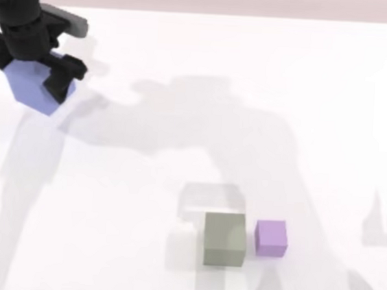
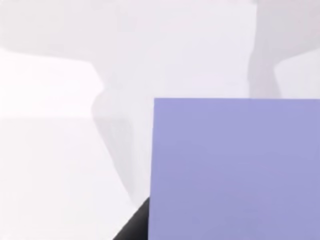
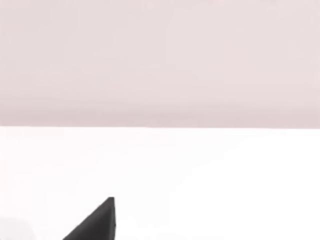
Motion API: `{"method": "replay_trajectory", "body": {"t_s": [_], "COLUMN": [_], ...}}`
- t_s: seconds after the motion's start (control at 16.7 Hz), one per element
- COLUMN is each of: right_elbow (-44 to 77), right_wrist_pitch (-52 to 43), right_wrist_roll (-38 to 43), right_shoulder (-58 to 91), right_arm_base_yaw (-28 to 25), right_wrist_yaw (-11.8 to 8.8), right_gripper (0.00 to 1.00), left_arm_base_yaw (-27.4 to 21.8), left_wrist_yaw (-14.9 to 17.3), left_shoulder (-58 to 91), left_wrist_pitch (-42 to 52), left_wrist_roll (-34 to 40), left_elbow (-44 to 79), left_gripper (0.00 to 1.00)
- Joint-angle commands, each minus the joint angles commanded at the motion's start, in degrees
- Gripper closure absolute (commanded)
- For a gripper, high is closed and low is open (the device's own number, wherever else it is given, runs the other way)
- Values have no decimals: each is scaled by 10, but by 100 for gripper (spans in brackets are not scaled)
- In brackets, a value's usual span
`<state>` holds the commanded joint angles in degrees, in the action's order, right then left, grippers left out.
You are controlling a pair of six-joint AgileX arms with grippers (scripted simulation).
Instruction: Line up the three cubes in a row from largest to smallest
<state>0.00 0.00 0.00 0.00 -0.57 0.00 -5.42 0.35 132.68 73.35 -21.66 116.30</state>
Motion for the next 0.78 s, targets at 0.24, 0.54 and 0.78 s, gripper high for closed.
{"method": "replay_trajectory", "body": {"t_s": [0.24, 0.54, 0.78], "right_elbow": [0, 0, 0], "right_wrist_pitch": [0, 0, 0], "right_wrist_roll": [0, 0, 0], "right_shoulder": [0, 0, 0], "right_arm_base_yaw": [0, 0, 0], "right_wrist_yaw": [0, 0, 0], "right_gripper": [0, 0, 0], "left_arm_base_yaw": [-15, -96, -189], "left_wrist_yaw": [-1, -2, -2], "left_shoulder": [-8, -76, -158], "left_wrist_pitch": [-4, -24, -48], "left_wrist_roll": [19, 159, 331], "left_elbow": [-14, -106, -220], "left_gripper": [100, 100, 100]}}
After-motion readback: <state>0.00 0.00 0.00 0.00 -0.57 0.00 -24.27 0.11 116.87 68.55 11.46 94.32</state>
